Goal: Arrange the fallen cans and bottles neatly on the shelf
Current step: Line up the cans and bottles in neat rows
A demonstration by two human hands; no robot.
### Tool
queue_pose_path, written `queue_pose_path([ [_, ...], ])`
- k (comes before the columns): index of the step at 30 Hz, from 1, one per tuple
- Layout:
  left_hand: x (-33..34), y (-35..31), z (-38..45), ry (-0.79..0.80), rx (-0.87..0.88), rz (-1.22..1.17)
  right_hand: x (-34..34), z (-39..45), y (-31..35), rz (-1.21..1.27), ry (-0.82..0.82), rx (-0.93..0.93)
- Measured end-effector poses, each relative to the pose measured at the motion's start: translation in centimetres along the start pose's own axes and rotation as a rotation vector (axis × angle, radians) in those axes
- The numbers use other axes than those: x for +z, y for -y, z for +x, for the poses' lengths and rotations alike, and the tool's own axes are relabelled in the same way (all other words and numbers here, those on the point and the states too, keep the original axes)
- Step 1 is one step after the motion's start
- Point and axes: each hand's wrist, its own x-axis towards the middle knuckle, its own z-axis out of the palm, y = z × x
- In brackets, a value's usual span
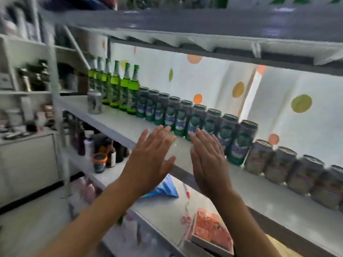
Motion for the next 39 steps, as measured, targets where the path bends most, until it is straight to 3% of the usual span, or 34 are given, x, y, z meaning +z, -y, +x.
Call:
queue_pose_path([
  [6,-3.6,12.2,-3.2,0.028,-0.161,0.166,9.1,5.8,9.6,0.153,0.070,-0.061],
  [16,-5.2,26.1,-4.5,0.066,-0.302,0.336,20.6,14.4,17.5,0.338,0.110,-0.069],
  [21,-4.8,33.9,-2.9,0.096,-0.319,0.444,27.9,19.8,19.4,0.427,0.087,-0.046],
  [29,-1.9,45.8,0.7,0.233,-0.328,0.430,38.6,28.0,19.7,0.539,-0.005,0.113],
  [39,2.4,54.4,4.1,0.203,-0.302,0.293,44.3,32.9,18.7,0.481,0.050,0.263],
])
